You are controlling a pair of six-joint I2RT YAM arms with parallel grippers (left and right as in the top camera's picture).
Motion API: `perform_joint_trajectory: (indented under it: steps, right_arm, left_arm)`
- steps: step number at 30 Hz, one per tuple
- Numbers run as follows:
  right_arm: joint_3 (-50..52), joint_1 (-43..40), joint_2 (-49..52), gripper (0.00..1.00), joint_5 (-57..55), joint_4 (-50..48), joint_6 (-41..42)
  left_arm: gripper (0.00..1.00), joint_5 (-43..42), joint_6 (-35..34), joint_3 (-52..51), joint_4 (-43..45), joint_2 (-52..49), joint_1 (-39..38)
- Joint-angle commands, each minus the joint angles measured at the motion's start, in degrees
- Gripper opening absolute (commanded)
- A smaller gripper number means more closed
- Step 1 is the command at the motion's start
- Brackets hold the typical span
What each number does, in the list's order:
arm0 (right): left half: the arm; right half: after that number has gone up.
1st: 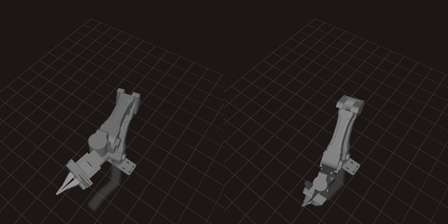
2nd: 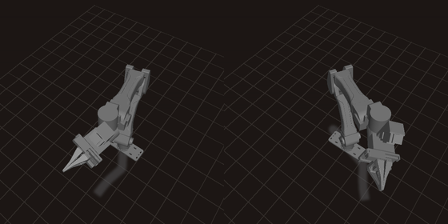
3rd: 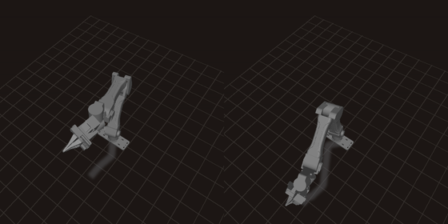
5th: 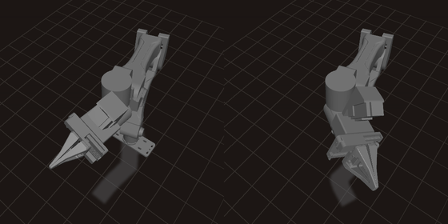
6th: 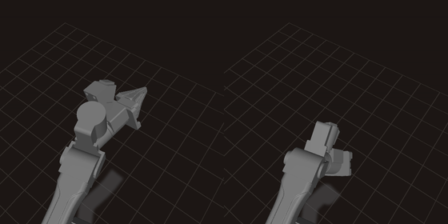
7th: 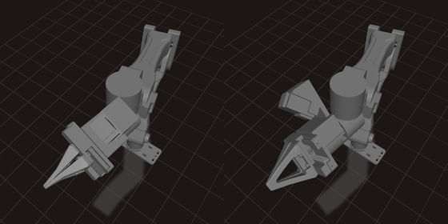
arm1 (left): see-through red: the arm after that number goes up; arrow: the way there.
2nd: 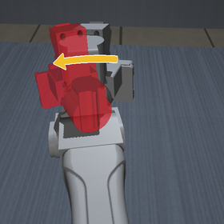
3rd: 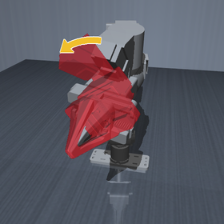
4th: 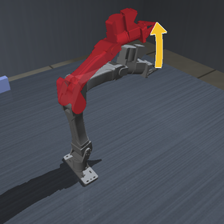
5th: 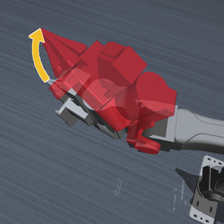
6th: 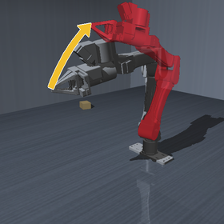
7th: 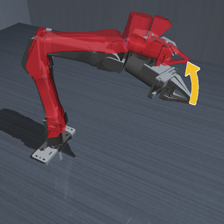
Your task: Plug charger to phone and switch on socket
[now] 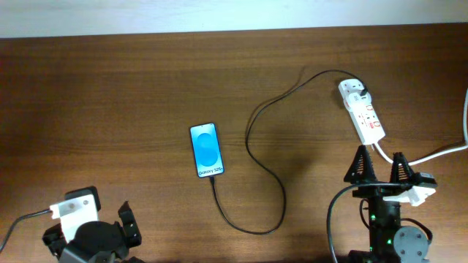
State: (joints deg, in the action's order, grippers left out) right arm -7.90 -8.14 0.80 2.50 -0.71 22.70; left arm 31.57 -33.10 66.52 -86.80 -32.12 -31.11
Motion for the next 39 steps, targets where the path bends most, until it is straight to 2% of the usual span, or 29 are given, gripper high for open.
perform_joint_trajectory:
  steps: [1, 6, 8, 33, 37, 39]
  right_arm:
    - [4.68, 0.31, -0.52, 0.98, 0.28, -4.57, 0.07]
    - [7.58, 0.31, -0.55, 0.99, 0.31, -2.71, 0.04]
    - [7.58, 0.33, -0.55, 0.98, -0.15, 5.05, 0.04]
    - [7.58, 0.31, -0.48, 0.98, -0.13, 5.03, 0.04]
    - [7.58, 0.31, -0.48, 0.98, -0.13, 5.03, 0.04]
    - [7.58, 0.31, -0.48, 0.98, -0.13, 5.03, 0.04]
  left_arm:
    - [0.99, 0.76, -0.74, 0.17, 0.11, 0.26, -0.24]
    - [0.99, 0.74, -0.74, 0.17, 0.11, 0.26, -0.24]
    - [0.99, 0.76, -0.74, 0.17, 0.11, 0.26, -0.24]
    - [0.99, 0.76, -0.74, 0.09, 0.09, 0.44, -0.22]
    - [0.99, 0.81, -0.76, -0.24, -0.04, 6.12, 6.14]
    - [0.99, -3.80, -0.72, -5.33, 8.17, 14.32, 13.14]
